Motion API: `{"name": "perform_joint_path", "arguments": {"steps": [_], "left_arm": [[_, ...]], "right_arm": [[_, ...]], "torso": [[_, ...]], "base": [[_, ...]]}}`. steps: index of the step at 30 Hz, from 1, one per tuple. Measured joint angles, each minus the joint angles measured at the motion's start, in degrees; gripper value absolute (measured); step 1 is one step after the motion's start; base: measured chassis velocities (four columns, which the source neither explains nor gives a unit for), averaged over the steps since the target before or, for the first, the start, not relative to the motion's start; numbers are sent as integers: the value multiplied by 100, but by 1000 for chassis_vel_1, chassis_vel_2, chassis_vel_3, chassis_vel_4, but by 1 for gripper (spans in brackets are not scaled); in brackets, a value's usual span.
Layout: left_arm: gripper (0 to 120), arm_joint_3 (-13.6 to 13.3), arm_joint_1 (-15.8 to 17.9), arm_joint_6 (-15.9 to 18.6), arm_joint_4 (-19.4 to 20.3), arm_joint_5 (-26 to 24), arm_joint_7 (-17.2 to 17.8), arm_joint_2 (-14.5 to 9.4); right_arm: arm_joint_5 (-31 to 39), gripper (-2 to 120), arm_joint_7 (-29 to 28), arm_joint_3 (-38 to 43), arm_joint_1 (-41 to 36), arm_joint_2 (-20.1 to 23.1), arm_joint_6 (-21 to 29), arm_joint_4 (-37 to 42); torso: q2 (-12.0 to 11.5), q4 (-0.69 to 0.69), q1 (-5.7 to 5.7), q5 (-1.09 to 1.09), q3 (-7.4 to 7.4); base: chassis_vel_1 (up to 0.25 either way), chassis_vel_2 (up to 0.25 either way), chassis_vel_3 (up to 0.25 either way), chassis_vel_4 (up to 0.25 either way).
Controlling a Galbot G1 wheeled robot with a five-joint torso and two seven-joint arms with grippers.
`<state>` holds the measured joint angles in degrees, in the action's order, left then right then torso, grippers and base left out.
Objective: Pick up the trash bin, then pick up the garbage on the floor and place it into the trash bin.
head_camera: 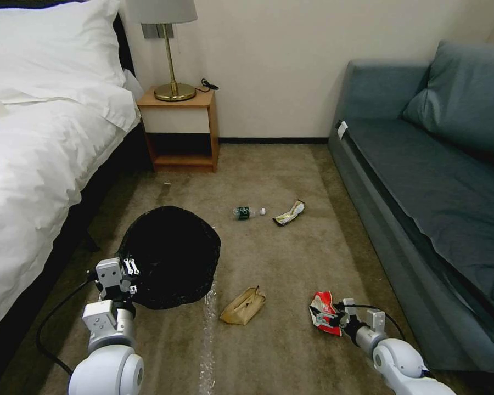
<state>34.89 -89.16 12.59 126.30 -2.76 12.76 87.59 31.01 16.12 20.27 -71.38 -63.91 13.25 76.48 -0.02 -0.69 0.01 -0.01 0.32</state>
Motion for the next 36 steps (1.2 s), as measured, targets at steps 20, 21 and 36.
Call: {"name": "perform_joint_path", "arguments": {"steps": [20,21,36], "left_arm": [[4,-95,-83,-27,59,110,32,63],[4,-94,-80,-27,53,110,36,63],[4,-104,-36,-30,9,64,51,32]], "right_arm": [[-435,98,511,-175,693,-458,-649,-1425],[-459,93,562,-167,713,-470,-705,-1494],[-534,37,567,64,570,-414,-900,-1359]], "torso": [[0,0,0,0,0],[0,1,0,0,0],[0,0,0,0,0]], "base": [[0,0,0,0],[0,0,0,0],[0,0,0,0]]}}
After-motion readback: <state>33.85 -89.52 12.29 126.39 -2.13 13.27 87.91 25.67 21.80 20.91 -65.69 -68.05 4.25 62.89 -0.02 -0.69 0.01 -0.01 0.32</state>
